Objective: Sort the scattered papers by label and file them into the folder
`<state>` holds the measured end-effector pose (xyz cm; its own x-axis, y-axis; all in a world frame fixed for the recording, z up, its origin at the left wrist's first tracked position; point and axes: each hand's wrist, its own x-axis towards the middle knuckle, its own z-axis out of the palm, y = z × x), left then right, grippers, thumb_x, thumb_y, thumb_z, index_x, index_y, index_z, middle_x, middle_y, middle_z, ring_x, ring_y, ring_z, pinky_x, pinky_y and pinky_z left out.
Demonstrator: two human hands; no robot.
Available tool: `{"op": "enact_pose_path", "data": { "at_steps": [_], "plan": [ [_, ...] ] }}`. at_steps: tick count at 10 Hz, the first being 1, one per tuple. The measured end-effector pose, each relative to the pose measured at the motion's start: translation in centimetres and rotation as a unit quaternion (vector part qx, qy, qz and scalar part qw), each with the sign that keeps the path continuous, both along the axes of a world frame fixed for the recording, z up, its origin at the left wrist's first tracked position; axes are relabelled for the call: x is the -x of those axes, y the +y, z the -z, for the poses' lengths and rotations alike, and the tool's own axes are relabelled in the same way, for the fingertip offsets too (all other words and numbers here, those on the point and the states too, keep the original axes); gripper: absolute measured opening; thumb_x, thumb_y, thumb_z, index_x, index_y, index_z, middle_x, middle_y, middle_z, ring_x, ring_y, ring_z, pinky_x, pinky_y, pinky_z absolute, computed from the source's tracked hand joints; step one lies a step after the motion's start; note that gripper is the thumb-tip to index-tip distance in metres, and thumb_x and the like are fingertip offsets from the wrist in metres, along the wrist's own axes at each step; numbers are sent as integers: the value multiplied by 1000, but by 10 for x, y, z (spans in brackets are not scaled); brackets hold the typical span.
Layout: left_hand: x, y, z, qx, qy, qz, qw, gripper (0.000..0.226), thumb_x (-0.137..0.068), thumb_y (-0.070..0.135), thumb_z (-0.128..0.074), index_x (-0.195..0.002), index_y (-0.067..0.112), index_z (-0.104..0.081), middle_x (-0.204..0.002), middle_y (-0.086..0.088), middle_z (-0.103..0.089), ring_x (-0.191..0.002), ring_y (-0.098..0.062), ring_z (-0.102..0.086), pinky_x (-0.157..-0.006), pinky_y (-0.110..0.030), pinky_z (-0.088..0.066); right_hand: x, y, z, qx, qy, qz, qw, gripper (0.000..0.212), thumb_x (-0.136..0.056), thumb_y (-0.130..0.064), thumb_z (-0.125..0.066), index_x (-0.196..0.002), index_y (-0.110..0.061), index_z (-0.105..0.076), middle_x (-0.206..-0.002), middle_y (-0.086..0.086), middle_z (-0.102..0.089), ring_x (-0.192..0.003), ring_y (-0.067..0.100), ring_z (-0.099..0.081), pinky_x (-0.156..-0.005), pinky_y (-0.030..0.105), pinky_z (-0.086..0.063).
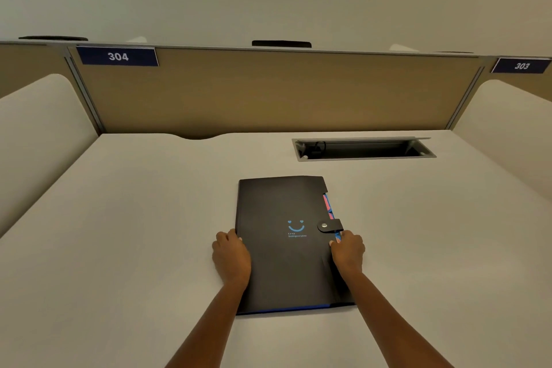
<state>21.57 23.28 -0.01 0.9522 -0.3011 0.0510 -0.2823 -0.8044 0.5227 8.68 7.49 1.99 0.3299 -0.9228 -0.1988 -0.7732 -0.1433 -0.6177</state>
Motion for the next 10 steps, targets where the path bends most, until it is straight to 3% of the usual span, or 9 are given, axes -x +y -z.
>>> {"op": "enact_pose_path", "data": {
  "at_steps": [1,2,3,4,5,6,8,9,10],
  "plan": [
    [1,-5,-4,-75,-56,64,994,45,-98,21,-35,-141,10,-30,-136,-15,-40,-121,-27,-42,-97,-31,-38,-4,6,-4,74,48,-18,996,52,-89,-10,-50,-136,-2,-28,-135,17,-37,-124,31,-37,-95,36,-41],
    [4,-16,-8,-141,-75,156,975,53,-99,31,-27,-146,12,-11,-152,-17,-13,-141,-30,-15,-113,-35,-20,-15,13,-7,138,52,-109,983,56,-92,-15,-47,-141,-4,-23,-146,15,-26,-137,29,-23,-108,36,-32],
    [10,-29,-11,-168,-77,211,960,55,-100,37,-20,-147,14,-5,-155,-14,-2,-144,-29,-1,-116,-38,-8,-29,22,-5,172,88,-246,950,52,-98,-24,-35,-144,-8,-18,-153,13,-15,-143,29,-9,-115,39,-20],
    [17,-34,-7,-186,-55,238,952,56,-99,40,-17,-147,15,-1,-156,-13,3,-144,-27,5,-116,-40,-2,-32,30,3,170,126,-309,927,54,-99,-37,-17,-147,-12,-8,-156,9,-4,-144,24,2,-116,42,-6],
    [21,-33,0,-191,-33,236,952,58,-99,43,-14,-147,17,2,-155,-12,6,-144,-27,8,-116,-41,2,-27,35,14,177,133,-318,922,107,-64,-66,38,-147,-14,-5,-156,7,-2,-144,23,3,-116,43,-3],
    [24,-30,3,-197,-33,233,952,59,-98,44,-14,-147,16,4,-156,-11,7,-144,-25,8,-116,-40,3,-25,33,20,159,139,-319,924,138,-32,-67,52,-147,-14,-3,-157,5,0,-144,22,3,-116,41,-1],
    [25,-28,0,-201,-28,233,951,60,-98,44,-13,-147,14,4,-155,-11,7,-144,-24,8,-116,-39,3,-24,31,14,153,150,-329,920,142,-29,-71,49,-147,-14,-4,-157,6,-2,-144,22,1,-116,41,-3],
    [17,-30,-9,-190,-47,224,955,61,-98,44,-13,-147,12,5,-155,-12,7,-144,-24,8,-116,-39,2,-25,23,-5,140,126,-344,920,107,-65,-76,25,-147,-14,-5,-156,7,-4,-144,22,0,-116,40,-5],
    [4,-34,-29,-176,-77,210,959,61,-98,45,-12,-147,12,5,-155,-11,8,-144,-24,7,-116,-38,2,-30,3,-43,188,134,-327,916,63,-97,-46,-24,-147,-15,-2,-156,7,-1,-144,23,3,-117,38,-4]
  ]
}}
